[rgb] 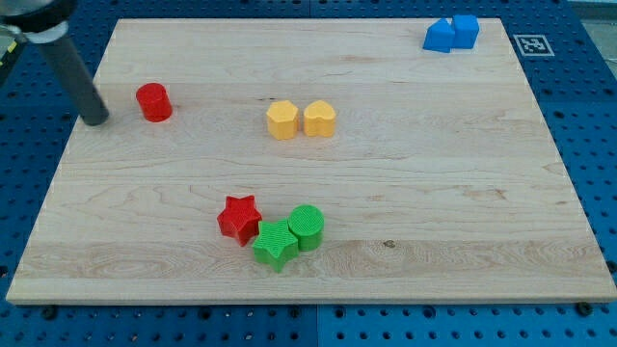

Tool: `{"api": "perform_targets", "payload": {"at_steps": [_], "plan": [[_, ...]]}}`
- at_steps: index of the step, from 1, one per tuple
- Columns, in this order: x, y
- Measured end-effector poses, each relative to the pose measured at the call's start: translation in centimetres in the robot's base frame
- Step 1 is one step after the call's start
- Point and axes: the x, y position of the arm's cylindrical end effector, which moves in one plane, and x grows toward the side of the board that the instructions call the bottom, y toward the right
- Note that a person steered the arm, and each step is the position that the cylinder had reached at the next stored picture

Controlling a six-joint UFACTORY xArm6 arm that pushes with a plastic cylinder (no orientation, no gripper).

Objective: Push the red circle diagonal to the yellow hexagon

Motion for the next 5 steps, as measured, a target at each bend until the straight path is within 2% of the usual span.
{"api": "perform_targets", "payload": {"at_steps": [1,3,4,5], "plan": [[-0.3,3.1],[-5.8,2.4],[-6.5,4.8],[-1.3,9.0]]}}
